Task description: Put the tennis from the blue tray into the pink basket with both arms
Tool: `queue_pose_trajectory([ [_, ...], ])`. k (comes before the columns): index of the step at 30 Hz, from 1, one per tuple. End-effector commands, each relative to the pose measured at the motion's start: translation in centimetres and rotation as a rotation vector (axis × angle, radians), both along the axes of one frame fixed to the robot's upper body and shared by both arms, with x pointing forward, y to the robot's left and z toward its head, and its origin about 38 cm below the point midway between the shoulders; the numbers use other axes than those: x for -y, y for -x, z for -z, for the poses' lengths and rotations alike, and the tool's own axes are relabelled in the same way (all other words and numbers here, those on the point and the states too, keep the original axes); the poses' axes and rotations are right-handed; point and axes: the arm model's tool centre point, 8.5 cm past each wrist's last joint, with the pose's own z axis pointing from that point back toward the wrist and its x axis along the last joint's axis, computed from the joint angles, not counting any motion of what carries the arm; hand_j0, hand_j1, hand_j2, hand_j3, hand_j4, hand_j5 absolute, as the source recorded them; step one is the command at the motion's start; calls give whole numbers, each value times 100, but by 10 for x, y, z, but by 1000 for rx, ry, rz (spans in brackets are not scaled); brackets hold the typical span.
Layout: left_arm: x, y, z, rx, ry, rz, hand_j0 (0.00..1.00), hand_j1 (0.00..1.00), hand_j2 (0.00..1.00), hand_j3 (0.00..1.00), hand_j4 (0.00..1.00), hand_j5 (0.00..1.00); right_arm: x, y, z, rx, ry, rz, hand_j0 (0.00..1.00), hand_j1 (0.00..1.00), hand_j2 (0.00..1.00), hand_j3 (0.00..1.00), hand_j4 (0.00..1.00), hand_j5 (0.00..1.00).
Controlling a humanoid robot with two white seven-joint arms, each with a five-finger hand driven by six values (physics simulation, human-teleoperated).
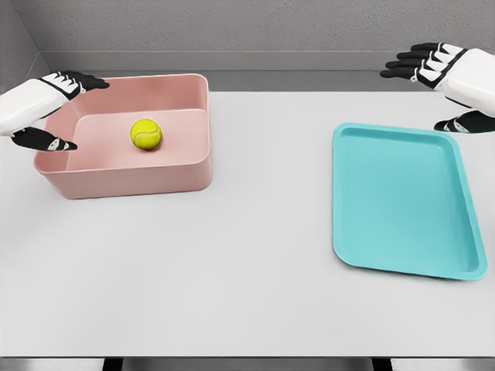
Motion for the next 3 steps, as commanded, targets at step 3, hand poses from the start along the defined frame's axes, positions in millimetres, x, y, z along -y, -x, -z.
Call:
queue_pose_trajectory([
  [3,-1,0,-1,0,5,-1,100,100,100,100,100,100,0,0,-1,-1,-6,0,100,100,100,100,100,100],
])
